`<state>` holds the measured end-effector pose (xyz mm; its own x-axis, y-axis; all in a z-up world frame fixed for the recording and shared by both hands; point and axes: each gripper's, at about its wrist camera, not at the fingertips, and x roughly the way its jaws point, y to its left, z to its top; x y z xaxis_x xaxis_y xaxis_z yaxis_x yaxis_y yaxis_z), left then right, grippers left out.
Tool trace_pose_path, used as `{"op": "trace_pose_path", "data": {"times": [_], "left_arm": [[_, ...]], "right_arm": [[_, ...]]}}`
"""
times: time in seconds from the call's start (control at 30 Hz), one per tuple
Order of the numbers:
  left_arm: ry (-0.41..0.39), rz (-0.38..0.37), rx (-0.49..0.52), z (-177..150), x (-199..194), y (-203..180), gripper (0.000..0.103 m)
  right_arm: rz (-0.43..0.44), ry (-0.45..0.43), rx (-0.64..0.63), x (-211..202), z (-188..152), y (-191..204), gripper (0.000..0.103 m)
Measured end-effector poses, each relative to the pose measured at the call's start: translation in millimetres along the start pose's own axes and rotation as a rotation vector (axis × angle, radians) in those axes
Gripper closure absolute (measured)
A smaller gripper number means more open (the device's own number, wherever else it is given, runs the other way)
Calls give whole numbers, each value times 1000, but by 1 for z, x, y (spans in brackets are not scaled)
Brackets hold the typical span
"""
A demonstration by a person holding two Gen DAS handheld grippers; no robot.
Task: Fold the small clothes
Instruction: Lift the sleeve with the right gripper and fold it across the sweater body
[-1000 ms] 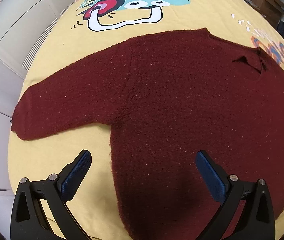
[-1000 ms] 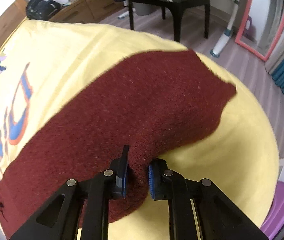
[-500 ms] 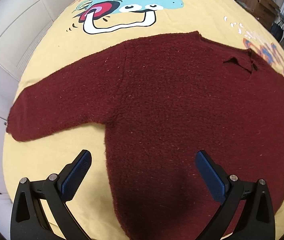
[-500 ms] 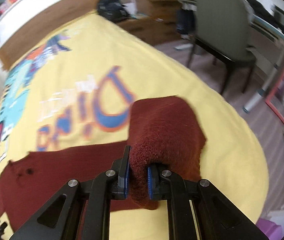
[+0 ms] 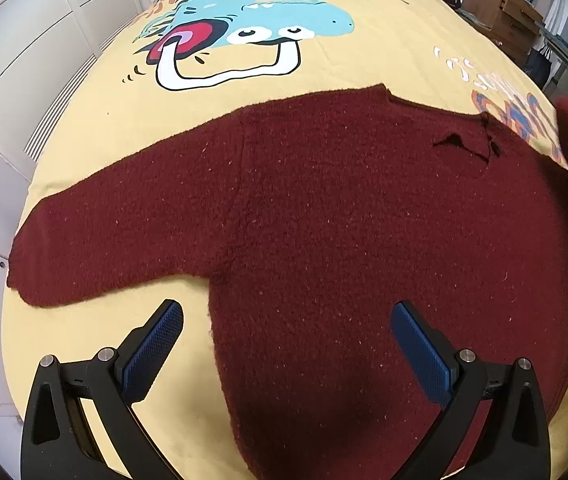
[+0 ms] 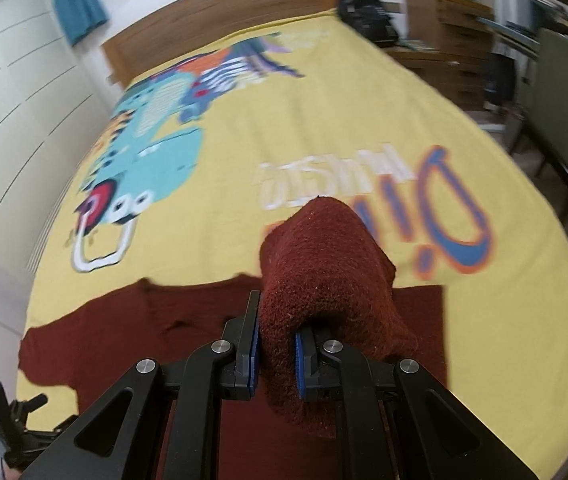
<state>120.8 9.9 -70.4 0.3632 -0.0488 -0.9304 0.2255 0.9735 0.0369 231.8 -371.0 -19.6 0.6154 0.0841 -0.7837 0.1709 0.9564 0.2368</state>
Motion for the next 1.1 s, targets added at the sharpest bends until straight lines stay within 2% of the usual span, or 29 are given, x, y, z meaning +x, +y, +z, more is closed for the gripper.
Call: {"op": "trace_pose_path", "data": {"times": [0.2, 0.33, 0.5, 0.53, 0.63, 0.7, 0.73, 0.97, 1.1], "left_arm": [[-8, 20, -10, 3, 5, 14, 1], [-12, 14, -29, 1, 12, 25, 1], [11, 7, -40, -4, 21, 33, 1], [15, 5, -41, -5, 23, 34, 1], [24, 7, -44, -7, 25, 37, 1], [26, 12, -46, -9, 24, 39, 1], [26, 14, -47, -10, 24, 40, 1], [27, 31, -34, -11, 23, 39, 1], [29, 31, -13, -11, 23, 31, 1]], "right_arm": [[66, 103, -74, 43, -28, 63, 90], [45, 224, -127, 88, -64, 85, 89], [-2, 317, -192, 120, -101, 91, 86], [-22, 337, -204, 127, -106, 93, 84], [-56, 339, -227, 128, -110, 94, 65], [-66, 323, -241, 123, -110, 93, 32], [-66, 320, -245, 120, -109, 91, 28], [-68, 332, -261, 85, -107, 62, 24], [-84, 323, -233, 59, -116, 25, 24]]}}
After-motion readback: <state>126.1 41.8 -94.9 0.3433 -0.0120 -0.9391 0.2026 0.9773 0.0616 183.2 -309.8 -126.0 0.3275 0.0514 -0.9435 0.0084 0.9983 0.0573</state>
